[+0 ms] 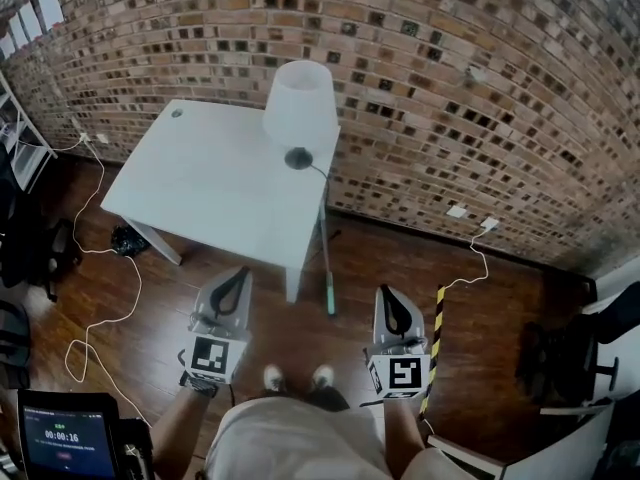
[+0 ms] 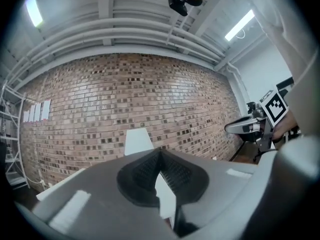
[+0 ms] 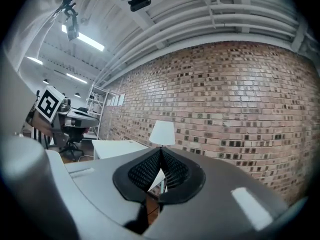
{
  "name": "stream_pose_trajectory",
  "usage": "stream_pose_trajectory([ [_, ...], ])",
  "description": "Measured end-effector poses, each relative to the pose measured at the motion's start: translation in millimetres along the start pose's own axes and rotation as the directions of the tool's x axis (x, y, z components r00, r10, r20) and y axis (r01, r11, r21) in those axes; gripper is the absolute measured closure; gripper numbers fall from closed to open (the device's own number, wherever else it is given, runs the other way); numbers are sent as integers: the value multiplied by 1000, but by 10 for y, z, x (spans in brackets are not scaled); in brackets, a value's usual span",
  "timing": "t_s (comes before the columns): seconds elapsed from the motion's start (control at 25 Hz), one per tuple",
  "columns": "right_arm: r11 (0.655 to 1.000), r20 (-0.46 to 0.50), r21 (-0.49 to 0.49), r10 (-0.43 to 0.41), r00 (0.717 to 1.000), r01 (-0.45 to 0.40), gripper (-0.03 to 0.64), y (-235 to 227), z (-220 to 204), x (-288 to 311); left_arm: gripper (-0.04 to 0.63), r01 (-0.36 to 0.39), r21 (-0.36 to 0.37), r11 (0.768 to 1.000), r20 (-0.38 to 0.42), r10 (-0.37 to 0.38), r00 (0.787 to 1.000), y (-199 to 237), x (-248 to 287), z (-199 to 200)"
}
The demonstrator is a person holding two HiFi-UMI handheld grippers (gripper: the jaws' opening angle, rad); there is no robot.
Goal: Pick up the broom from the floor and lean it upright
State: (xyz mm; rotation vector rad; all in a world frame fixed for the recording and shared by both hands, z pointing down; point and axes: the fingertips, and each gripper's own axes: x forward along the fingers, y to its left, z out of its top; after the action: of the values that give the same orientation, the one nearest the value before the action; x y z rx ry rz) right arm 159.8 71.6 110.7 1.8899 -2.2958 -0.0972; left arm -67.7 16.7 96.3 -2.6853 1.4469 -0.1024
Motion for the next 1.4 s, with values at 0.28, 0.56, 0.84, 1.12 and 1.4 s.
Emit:
stream_pose_trajectory([
  [0.28, 997, -12, 68, -23, 1000, 24, 603, -144, -79, -52, 600, 20, 34, 999, -6, -19, 1000, -278, 94, 111],
  [0.56, 998, -3, 67, -22, 1000, 22, 603, -199, -52, -9, 600, 14, 26, 1000, -18, -14, 1000, -292, 91, 50],
  [0.84, 997, 4, 65, -31, 1000, 31, 603, -168, -36, -68, 600, 23, 21, 1000, -21, -23, 1000, -264, 45, 17],
  [1.12, 996, -16, 74, -52, 999, 53, 603, 12, -198, -353, 600, 44, 27, 999, -78, -42, 996, -270, -228, -357],
  [1.4, 997, -9, 75, -28, 1000, 28, 603, 12, -165, -783, 600, 25, -15, 1000, -105, -26, 994, -515, -574, -388],
])
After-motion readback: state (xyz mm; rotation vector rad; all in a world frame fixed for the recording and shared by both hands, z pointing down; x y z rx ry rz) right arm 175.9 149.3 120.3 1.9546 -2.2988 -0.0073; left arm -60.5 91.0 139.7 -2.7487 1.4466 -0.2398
